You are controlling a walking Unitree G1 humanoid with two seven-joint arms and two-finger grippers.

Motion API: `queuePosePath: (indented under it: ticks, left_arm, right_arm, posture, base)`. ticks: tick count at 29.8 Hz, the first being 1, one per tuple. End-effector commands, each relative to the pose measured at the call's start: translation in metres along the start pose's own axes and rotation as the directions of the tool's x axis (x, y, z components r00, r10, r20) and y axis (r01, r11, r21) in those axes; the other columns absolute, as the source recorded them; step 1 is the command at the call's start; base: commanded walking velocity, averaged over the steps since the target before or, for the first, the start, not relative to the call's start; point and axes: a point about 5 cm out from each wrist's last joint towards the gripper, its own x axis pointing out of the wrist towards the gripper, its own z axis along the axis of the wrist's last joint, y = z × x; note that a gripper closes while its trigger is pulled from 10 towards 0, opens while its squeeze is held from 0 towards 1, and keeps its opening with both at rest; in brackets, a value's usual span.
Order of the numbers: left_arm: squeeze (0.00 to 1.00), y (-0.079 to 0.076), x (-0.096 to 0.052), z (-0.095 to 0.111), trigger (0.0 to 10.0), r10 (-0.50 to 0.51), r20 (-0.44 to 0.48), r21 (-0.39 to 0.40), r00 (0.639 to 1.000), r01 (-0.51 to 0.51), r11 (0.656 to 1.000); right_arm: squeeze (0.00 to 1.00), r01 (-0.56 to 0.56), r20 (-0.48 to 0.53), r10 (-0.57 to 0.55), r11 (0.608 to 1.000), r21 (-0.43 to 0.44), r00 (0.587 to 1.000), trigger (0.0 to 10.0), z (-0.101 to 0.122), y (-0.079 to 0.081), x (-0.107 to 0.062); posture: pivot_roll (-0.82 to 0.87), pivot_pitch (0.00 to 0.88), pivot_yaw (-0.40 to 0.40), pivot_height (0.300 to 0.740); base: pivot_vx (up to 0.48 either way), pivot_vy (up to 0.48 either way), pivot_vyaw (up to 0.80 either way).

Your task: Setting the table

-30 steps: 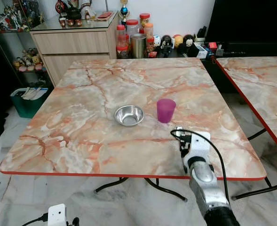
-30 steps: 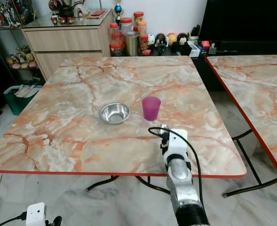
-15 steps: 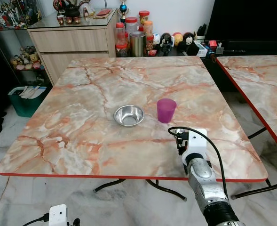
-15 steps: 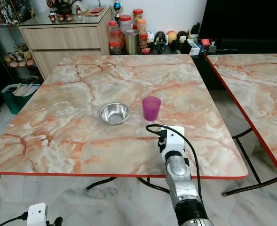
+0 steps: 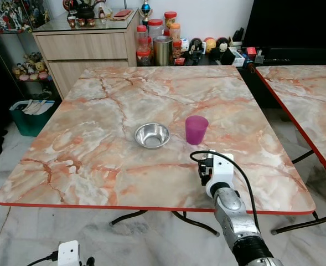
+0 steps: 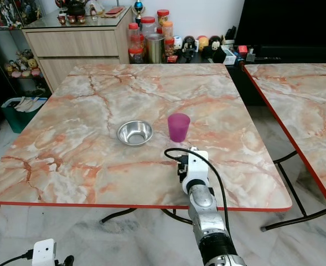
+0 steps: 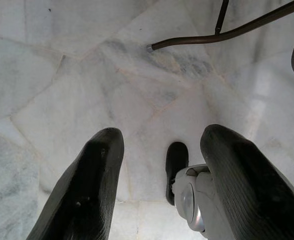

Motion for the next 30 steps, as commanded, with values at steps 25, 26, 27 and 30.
queuePosePath:
  ticks: [25, 26, 27, 30]
  left_arm:
    - [0.00, 0.002, -0.001, -0.003, 10.0, 0.002, -0.022, 0.011, 1.000, -0.002, 1.000]
    - [0.00, 0.002, -0.001, -0.003, 10.0, 0.000, -0.024, 0.014, 1.000, 0.000, 1.000]
    - [0.00, 0.002, -0.001, -0.003, 10.0, -0.002, -0.025, 0.016, 1.000, 0.002, 1.000]
    - [0.00, 0.002, -0.001, -0.004, 10.0, -0.003, -0.027, 0.017, 1.000, 0.003, 1.000]
  right_arm:
    - [0.00, 0.056, -0.066, -0.054, 0.998, 0.023, 0.996, 10.0, -0.016, -0.003, -0.002]
    - [0.00, 0.060, -0.075, -0.057, 0.998, 0.033, 0.996, 10.0, -0.019, -0.003, -0.002]
    - [0.00, 0.062, -0.087, -0.059, 0.998, 0.033, 0.994, 10.0, -0.021, -0.003, -0.003]
    - [0.00, 0.070, -0.101, -0.066, 0.997, 0.034, 0.993, 10.0, -0.024, -0.003, -0.004]
  posture:
    - [0.06, 0.000, 0.026, 0.740]
    - [0.06, 0.000, 0.025, 0.740]
    - [0.06, 0.000, 0.025, 0.740]
    - [0.06, 0.000, 0.026, 0.740]
  base:
    - [0.000, 0.000, 0.00]
    - [0.000, 0.000, 0.00]
    - [0.000, 0.000, 0.00]
    - [0.000, 0.000, 0.00]
